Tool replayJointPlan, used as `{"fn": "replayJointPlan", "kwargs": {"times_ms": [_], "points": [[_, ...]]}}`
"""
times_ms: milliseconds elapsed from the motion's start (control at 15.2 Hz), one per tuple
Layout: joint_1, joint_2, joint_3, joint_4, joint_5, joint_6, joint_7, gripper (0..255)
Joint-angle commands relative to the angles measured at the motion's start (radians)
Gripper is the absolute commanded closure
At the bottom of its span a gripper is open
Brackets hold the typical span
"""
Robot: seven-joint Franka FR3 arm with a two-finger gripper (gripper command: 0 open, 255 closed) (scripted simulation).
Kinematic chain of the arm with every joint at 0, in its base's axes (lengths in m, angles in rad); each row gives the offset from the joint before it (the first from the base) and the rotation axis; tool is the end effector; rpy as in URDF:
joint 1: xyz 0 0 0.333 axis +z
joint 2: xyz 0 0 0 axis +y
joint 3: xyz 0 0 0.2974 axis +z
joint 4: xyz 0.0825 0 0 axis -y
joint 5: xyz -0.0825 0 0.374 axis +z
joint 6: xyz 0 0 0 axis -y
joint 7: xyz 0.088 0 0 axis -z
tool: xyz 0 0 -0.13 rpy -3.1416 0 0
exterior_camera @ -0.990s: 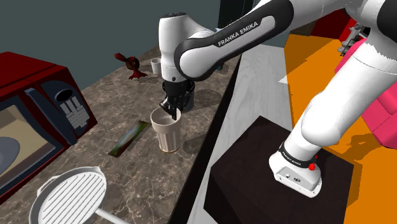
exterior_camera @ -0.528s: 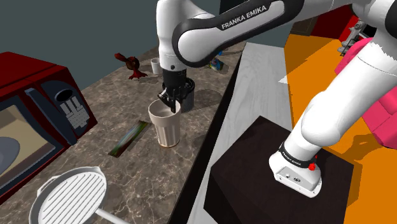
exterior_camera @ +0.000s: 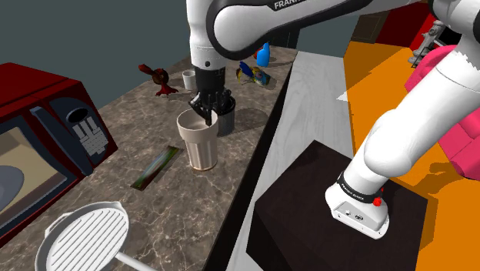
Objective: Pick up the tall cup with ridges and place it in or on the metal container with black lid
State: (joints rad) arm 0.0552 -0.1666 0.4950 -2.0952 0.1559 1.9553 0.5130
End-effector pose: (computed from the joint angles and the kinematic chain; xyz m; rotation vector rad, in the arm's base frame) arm 0.4206 0.2812 0.4483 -3.0795 0.0404 0.0389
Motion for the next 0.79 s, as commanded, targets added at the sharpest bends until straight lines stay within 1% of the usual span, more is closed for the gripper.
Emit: {"fn": "replayJointPlan", "kwargs": {"times_ms": [0, 726], "points": [[-0.001, -0.006, -0.002, 0.021, 0.001, -0.026, 0.000, 255], [-0.005, -0.019, -0.013, 0.156, -0.001, -0.174, 0.007, 255]]}}
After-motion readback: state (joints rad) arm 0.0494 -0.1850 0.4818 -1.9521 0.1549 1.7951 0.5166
